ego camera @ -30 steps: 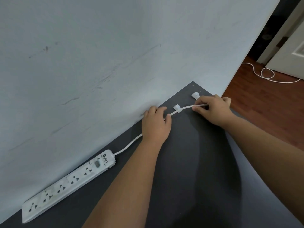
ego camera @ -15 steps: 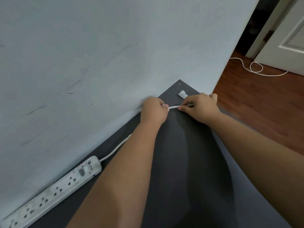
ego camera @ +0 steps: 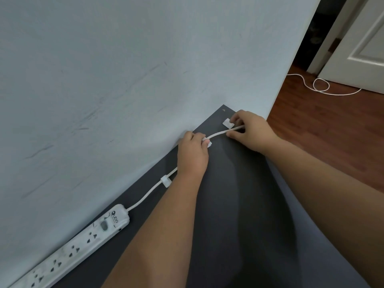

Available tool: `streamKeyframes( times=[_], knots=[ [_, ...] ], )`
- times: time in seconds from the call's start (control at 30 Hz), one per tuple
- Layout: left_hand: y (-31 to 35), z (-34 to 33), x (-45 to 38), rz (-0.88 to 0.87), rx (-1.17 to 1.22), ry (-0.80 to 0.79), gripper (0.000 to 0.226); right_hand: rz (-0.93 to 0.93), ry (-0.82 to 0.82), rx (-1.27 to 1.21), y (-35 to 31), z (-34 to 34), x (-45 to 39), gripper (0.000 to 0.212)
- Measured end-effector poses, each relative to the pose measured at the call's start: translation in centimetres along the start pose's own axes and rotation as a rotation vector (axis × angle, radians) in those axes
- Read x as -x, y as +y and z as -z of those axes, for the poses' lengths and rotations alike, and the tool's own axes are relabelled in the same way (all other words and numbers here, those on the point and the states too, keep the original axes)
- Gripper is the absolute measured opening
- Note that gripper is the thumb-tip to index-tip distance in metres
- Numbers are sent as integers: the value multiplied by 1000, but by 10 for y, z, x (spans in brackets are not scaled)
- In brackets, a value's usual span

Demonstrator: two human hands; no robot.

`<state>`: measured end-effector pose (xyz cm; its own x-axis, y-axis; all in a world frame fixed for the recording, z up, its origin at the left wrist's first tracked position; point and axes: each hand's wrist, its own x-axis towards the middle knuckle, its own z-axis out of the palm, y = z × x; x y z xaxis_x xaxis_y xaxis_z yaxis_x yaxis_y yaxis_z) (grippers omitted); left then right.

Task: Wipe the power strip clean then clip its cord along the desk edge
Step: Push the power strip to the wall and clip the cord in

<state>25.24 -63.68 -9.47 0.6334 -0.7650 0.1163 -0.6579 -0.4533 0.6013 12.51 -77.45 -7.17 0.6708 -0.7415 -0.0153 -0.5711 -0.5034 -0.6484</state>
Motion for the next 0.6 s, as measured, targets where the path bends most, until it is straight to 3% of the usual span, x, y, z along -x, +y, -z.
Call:
streamKeyframes(
  times=[0.17,0.3,0.6],
  knots=[
    [8,1,-10,97,42,-70,20,32,35,-22,23,20,0,5],
    [28,1,-33,-4,-1,-107,35,40,108,-76,31,11,-2,6],
    [66,-16,-66,51,-43,-263,20,151,208,-55,39,-2,-1,17]
  ],
)
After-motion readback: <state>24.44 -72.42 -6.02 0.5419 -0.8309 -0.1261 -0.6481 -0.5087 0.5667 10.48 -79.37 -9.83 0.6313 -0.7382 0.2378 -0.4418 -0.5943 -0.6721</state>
